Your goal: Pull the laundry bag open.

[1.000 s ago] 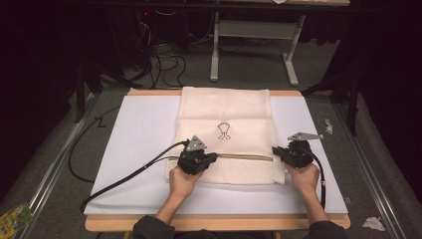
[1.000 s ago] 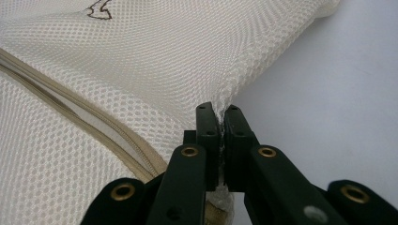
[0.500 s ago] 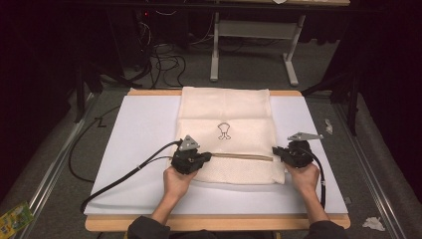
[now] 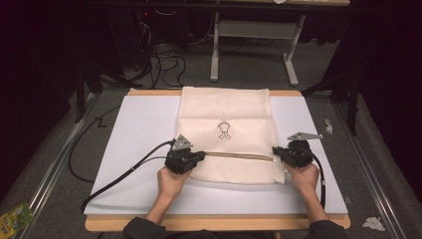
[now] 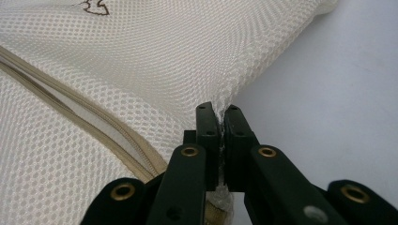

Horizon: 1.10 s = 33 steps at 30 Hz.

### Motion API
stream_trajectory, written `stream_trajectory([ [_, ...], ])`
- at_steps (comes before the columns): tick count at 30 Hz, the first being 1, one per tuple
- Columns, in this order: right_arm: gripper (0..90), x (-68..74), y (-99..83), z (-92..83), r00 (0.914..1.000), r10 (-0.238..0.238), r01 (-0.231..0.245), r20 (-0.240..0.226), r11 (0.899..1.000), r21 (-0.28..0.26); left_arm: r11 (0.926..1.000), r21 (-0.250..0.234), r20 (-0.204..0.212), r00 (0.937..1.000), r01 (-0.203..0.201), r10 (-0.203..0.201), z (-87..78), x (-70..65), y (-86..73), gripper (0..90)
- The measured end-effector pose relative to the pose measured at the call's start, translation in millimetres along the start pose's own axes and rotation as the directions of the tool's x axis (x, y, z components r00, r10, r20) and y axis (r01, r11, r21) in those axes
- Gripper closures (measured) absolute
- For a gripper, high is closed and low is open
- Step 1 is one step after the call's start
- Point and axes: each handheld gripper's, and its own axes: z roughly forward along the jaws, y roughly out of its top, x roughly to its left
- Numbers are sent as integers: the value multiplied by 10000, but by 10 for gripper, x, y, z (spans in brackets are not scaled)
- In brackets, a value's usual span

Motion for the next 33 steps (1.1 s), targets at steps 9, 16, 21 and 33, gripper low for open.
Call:
stream_trajectory([
  [9, 884, 5, 1, 7, 10000, 39, -39, 25, 10000, 8, 10000, -60, -297, 9995, 71, -73, -103, 86, -36, 873],
  [16, 883, 7, 2, 4, 10000, 54, -54, 65, 10000, 12, 9993, -186, -402, 9986, 329, -336, -193, 162, -74, 873],
  [21, 883, 8, 2, 14, 10000, 11, -10, 22, 10000, -32, 9994, -212, -465, 9985, 284, -294, -228, 175, -67, 873],
  [33, 884, -12, -3, 1, 10000, 61, -61, 35, 10000, -12, 9984, -298, -683, 9964, 474, -494, -330, 258, -97, 873],
])
